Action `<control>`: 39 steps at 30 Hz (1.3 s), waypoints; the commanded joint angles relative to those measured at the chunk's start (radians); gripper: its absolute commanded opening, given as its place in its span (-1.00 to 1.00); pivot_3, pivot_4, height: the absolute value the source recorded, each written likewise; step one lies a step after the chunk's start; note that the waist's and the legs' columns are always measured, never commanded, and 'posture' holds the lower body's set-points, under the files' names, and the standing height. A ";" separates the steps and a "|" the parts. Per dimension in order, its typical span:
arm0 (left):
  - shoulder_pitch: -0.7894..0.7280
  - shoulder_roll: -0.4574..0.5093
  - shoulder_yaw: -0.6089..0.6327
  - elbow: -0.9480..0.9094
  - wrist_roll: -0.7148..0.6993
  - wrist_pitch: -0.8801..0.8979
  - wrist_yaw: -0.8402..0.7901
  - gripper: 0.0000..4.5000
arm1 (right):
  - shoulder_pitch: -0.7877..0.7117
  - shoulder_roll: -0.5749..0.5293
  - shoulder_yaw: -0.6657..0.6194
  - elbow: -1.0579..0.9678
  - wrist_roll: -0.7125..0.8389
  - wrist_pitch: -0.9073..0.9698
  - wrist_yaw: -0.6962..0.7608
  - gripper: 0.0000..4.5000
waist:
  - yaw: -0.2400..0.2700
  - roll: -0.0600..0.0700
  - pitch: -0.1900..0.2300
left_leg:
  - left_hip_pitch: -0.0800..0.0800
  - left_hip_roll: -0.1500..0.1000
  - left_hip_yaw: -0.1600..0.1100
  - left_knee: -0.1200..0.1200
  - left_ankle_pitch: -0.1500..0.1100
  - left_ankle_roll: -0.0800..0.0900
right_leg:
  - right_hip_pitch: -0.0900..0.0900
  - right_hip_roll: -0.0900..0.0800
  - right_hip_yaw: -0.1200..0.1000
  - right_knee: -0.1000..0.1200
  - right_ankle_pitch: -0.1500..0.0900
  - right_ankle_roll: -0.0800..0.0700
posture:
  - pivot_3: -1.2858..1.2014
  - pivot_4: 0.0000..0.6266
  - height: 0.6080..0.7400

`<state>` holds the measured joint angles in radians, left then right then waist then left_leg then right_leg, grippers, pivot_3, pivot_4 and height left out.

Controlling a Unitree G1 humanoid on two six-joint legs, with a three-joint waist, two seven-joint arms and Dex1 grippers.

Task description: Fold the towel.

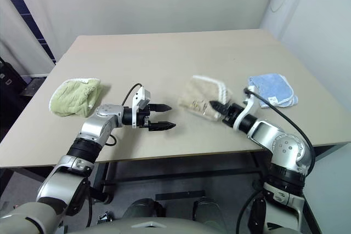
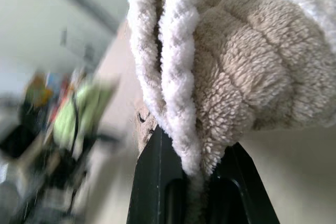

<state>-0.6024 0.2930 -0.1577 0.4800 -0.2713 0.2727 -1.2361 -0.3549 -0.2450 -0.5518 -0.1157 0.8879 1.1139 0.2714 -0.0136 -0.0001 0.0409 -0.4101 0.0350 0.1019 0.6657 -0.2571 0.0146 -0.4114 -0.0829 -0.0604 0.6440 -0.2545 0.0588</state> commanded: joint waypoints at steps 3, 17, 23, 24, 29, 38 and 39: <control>-0.025 -0.021 0.010 0.000 -0.009 -0.020 0.001 1.00 | -0.165 -0.043 -0.134 0.076 -0.022 -0.270 -0.105 -1.00 | -0.002 0.001 0.001 | 0.000 -0.001 0.000 0.000 0.000 0.000 | 0.000 0.000 0.000 -0.001 0.000 0.000 | 0.03 -1.00 1.00; 0.011 -0.031 0.009 -0.041 -0.010 -0.013 0.037 1.00 | -0.586 -0.314 -0.139 1.127 -0.236 -0.753 -0.002 -1.00 | -0.012 0.004 0.003 | 0.000 -0.002 0.003 -0.003 0.000 0.001 | -0.001 0.002 0.003 -0.001 0.001 0.002 | 0.03 -1.00 1.00; 0.033 -0.018 0.018 -0.072 -0.017 -0.002 0.061 1.00 | -0.618 -0.327 -0.168 1.248 -0.229 -0.801 -0.009 -1.00 | -0.022 0.004 0.003 | 0.000 -0.002 0.002 -0.003 0.000 0.001 | -0.001 0.001 0.003 -0.002 0.001 0.003 | 0.03 -1.00 1.00; 0.037 -0.016 0.019 -0.078 -0.019 0.002 0.062 1.00 | -0.616 -0.326 -0.167 1.247 -0.229 -0.802 -0.005 -1.00 | -0.025 0.004 0.004 | 0.000 -0.001 0.002 -0.003 0.000 0.000 | -0.001 0.001 0.003 -0.002 0.001 0.003 | 0.03 -1.00 1.00; 0.051 -0.012 0.018 -0.086 -0.020 0.005 0.072 1.00 | -0.559 -0.298 -0.189 1.169 -0.201 -0.782 -0.015 -1.00 | -0.030 0.004 0.004 | 0.000 -0.001 0.002 -0.003 0.000 0.001 | -0.001 0.001 0.004 -0.002 0.002 0.003 | 0.03 -1.00 1.00; 0.026 -0.030 0.007 -0.051 -0.014 -0.001 0.068 1.00 | -0.463 -0.244 -0.225 1.135 -0.161 -0.747 -0.085 -1.00 | -0.032 0.004 0.004 | 0.001 -0.001 0.003 -0.003 0.000 0.000 | -0.001 0.001 0.004 -0.001 0.002 0.003 | 0.03 -1.00 1.00; 0.022 -0.032 0.006 -0.044 -0.011 -0.005 0.067 1.00 | -0.457 -0.236 -0.231 1.131 -0.157 -0.752 -0.102 -1.00 | -0.031 0.004 0.004 | 0.001 -0.001 0.003 -0.003 0.000 0.000 | -0.001 0.001 0.004 -0.001 0.002 0.003 | 0.03 -1.00 1.00</control>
<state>-0.5494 0.2609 -0.1637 0.4356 -0.2720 0.2781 -1.1654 -0.8019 -0.4859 -0.7656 1.0645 0.7127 0.3661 0.1910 -0.0450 0.0043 0.0449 -0.4090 0.0340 0.1043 0.6629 -0.2568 0.0151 -0.4120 -0.0821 -0.0567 0.6430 -0.2529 0.0615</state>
